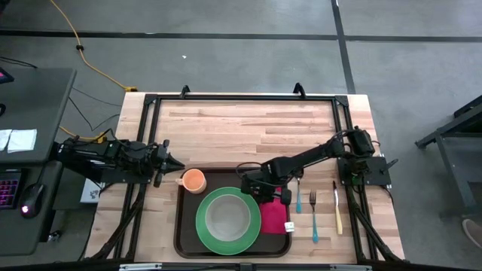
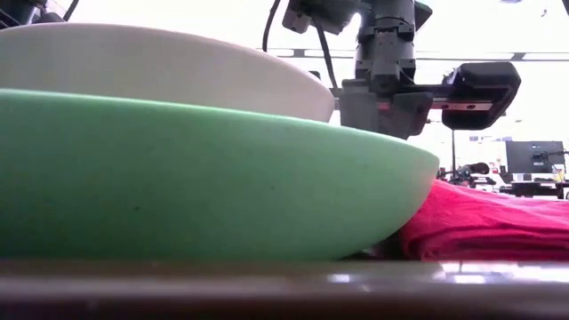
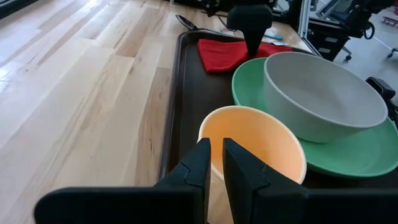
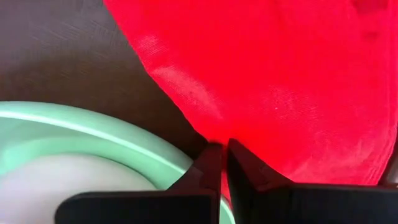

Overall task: Set up tray
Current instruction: Put the red table napkin to the right of the green plate on the brown tray

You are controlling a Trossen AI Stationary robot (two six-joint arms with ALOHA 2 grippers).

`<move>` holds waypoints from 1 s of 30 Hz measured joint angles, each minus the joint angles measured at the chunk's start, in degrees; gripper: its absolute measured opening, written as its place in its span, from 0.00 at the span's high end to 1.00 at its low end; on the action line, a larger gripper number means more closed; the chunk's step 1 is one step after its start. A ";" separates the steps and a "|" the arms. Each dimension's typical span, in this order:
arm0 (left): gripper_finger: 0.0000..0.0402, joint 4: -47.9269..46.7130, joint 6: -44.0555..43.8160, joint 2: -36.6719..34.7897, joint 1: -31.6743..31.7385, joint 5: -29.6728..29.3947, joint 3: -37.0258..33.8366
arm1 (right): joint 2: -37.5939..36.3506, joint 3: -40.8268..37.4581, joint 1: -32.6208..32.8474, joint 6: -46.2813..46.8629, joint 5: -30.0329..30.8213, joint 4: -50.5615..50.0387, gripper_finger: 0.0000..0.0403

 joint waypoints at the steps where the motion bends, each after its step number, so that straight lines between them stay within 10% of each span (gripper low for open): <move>1: 0.82 0.00 0.01 -0.02 0.00 0.00 0.00 | 0.00 0.01 -0.02 0.03 0.00 0.01 1.00; 30: 0.82 0.00 1.33 0.00 -0.01 0.04 0.00 | 0.00 0.00 -0.46 -0.25 0.25 1.76 1.00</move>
